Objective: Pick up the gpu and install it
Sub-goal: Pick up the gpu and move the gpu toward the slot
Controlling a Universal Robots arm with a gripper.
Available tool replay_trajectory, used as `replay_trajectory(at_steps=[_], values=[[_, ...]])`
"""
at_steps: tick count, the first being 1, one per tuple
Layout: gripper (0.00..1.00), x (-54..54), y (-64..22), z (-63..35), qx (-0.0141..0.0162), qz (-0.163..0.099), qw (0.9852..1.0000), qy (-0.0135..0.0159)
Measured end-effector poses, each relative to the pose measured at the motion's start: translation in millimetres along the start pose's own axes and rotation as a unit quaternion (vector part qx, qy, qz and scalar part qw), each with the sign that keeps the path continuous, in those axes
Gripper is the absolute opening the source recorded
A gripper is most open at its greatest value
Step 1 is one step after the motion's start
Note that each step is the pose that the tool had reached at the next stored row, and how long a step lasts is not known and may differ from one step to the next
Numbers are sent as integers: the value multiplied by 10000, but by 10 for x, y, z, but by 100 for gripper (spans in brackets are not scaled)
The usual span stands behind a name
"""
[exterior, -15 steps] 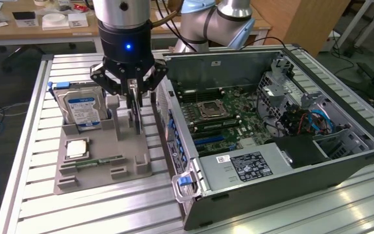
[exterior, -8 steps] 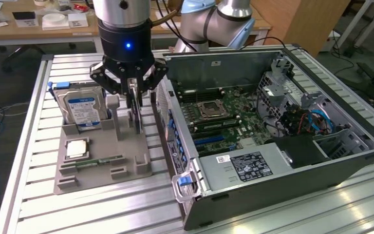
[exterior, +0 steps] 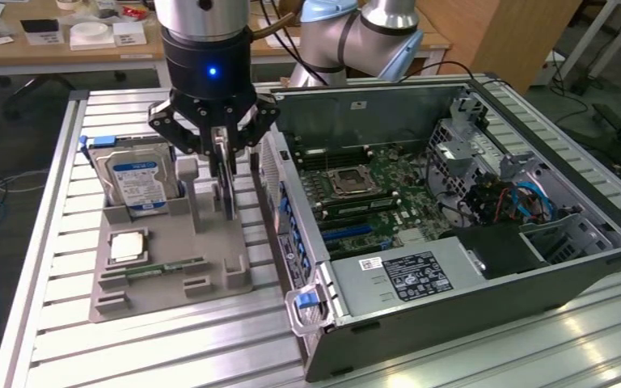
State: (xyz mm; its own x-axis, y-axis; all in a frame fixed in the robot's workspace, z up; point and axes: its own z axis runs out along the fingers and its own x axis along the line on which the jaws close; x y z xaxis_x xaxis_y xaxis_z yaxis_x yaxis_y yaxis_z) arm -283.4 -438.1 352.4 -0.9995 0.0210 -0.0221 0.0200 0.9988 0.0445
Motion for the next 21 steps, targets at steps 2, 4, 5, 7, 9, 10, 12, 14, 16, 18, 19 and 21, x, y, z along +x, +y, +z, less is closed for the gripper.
replay_trajectory(at_steps=[2,4,5,7,9,10,12,14,16,18,19,21], values=[[27,0,0,-11,0,0,10000,0],[27,0,1,-23,0,0,10000,0],[27,0,1,-28,0,0,10000,0],[27,-1,1,-30,-1,0,10000,0],[27,-1,1,-30,-1,0,10000,-1],[27,-1,1,-30,0,0,10000,0],[27,-1,1,-31,0,0,10000,0],[27,-1,1,-30,0,0,10000,0],[27,-1,1,-31,0,0,10000,0],[27,0,1,-37,1,0,10000,1],[27,-1,2,-41,0,0,10000,1],[27,-1,3,-59,0,0,10000,0]])
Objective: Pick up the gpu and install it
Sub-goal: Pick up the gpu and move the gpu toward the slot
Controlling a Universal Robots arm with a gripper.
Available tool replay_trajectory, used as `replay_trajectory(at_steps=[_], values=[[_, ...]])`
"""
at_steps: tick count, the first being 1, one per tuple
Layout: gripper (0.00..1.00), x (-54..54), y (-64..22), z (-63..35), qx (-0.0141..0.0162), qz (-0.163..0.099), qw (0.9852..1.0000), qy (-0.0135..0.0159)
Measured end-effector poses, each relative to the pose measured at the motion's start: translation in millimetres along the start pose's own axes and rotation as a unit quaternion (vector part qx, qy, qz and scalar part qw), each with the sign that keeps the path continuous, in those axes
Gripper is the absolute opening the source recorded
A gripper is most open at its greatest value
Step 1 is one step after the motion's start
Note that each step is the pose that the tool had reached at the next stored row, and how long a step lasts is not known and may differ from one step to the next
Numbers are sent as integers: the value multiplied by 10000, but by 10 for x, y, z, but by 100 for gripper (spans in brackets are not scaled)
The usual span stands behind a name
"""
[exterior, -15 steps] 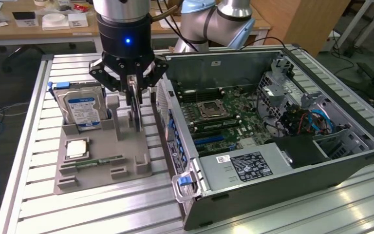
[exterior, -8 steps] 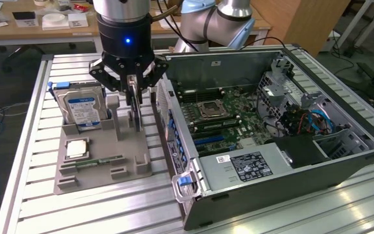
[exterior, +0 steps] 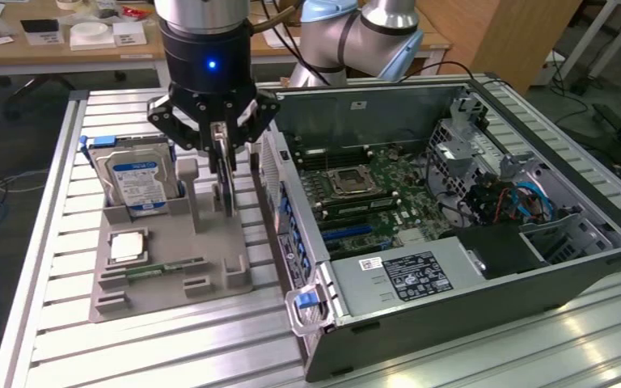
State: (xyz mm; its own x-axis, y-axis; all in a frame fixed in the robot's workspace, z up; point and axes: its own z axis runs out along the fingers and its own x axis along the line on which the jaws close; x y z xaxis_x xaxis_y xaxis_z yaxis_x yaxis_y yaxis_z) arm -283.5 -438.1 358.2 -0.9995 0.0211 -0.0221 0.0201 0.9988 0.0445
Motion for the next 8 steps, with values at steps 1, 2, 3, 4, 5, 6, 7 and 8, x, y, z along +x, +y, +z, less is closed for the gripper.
replay_trajectory(at_steps=[1,2,3,4,5,6,7,8], values=[[27,0,0,-7,0,0,10000,0],[27,0,1,-15,0,0,10000,0],[27,-1,1,-24,0,0,10000,0],[27,-1,1,-31,0,0,10000,0],[27,-1,1,-37,0,0,10000,0],[27,-1,2,-45,0,0,10000,0],[27,-1,2,-53,0,0,10000,0],[27,-2,3,-60,0,0,10000,0]])
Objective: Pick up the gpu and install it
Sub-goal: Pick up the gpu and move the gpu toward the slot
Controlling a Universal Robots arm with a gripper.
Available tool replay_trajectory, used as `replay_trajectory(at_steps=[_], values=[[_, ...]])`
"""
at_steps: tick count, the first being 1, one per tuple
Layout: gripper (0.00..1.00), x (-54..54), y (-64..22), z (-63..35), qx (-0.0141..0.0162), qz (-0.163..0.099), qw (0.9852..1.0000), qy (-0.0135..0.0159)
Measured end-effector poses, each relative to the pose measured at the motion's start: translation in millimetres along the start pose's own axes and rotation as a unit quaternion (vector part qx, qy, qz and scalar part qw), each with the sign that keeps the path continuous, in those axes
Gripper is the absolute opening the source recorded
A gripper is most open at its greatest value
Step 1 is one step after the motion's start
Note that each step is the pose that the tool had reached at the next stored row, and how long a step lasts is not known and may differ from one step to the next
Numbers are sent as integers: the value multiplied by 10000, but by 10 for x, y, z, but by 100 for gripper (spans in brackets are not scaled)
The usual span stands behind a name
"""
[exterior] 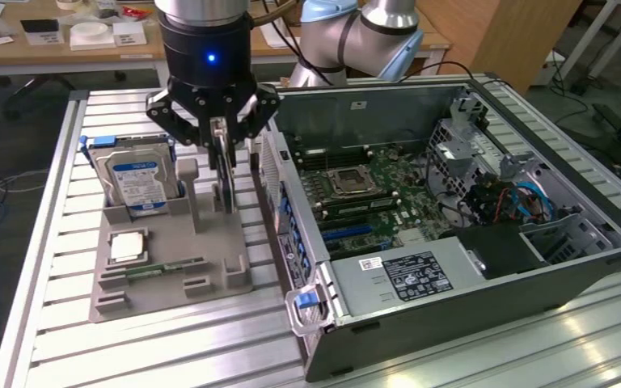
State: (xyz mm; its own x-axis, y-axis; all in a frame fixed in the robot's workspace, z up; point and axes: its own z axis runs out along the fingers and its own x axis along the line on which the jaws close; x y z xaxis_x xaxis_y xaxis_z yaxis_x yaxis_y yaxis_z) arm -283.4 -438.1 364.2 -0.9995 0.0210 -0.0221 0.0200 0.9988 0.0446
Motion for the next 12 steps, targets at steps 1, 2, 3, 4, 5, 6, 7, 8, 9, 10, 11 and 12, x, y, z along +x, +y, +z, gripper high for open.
replay_trajectory(at_steps=[1,2,3,4,5,6,7,8,9,10,11,12], values=[[27,0,0,-7,0,0,10000,0],[27,0,0,-15,0,0,10000,0],[27,0,1,-23,0,0,10000,0],[27,-1,1,-32,0,0,10000,0],[27,-1,1,-37,0,0,10000,0],[27,-1,2,-38,-1,0,10000,-1],[27,-1,2,-38,-1,0,10000,-1],[27,-1,2,-39,-1,0,10000,-1],[27,-1,2,-40,0,0,10000,0],[27,-1,2,-41,0,0,10000,0],[27,-1,2,-41,0,0,10000,0],[27,-1,2,-41,0,0,10000,0]])
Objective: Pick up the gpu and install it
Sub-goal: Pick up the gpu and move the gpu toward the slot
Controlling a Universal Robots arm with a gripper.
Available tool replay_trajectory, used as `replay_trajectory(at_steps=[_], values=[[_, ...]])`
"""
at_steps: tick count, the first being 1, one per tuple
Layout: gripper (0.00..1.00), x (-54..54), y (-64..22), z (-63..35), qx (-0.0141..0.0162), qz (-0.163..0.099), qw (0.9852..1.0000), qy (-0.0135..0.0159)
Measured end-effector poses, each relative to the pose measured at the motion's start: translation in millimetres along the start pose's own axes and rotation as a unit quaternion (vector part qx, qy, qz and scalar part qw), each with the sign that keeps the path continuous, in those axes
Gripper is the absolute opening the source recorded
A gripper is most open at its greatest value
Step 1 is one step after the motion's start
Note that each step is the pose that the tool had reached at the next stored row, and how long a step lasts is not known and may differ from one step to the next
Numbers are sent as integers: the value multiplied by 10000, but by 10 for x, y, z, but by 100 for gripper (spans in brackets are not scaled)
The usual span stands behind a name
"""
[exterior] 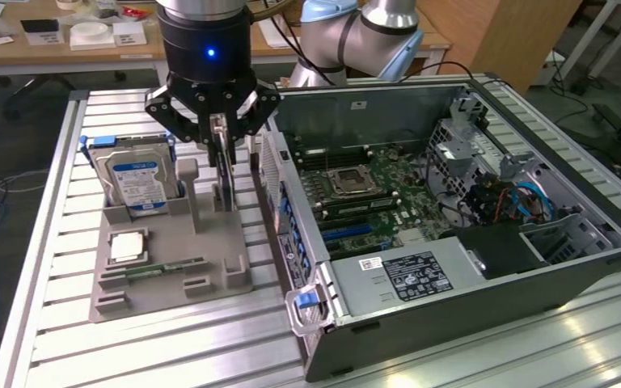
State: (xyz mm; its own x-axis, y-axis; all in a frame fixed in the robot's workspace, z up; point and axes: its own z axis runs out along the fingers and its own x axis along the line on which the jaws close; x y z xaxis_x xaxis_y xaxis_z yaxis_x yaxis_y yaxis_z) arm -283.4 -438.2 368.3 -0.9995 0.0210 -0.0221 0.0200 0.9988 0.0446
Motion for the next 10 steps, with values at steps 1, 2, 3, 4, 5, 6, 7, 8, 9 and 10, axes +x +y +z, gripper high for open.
replay_trajectory(at_steps=[1,2,3,4,5,6,7,8,9,10], values=[[27,0,0,0,0,0,10000,0],[27,0,0,0,0,0,10000,0],[27,0,0,0,0,0,10000,0],[27,0,0,0,0,0,10000,0],[27,0,0,0,0,0,10000,0],[27,0,0,0,0,0,10000,0],[27,0,0,-1,0,0,10000,0],[27,0,0,-4,1,0,10000,0],[27,0,0,-9,1,0,10000,1],[27,0,1,-14,1,0,10000,1]])
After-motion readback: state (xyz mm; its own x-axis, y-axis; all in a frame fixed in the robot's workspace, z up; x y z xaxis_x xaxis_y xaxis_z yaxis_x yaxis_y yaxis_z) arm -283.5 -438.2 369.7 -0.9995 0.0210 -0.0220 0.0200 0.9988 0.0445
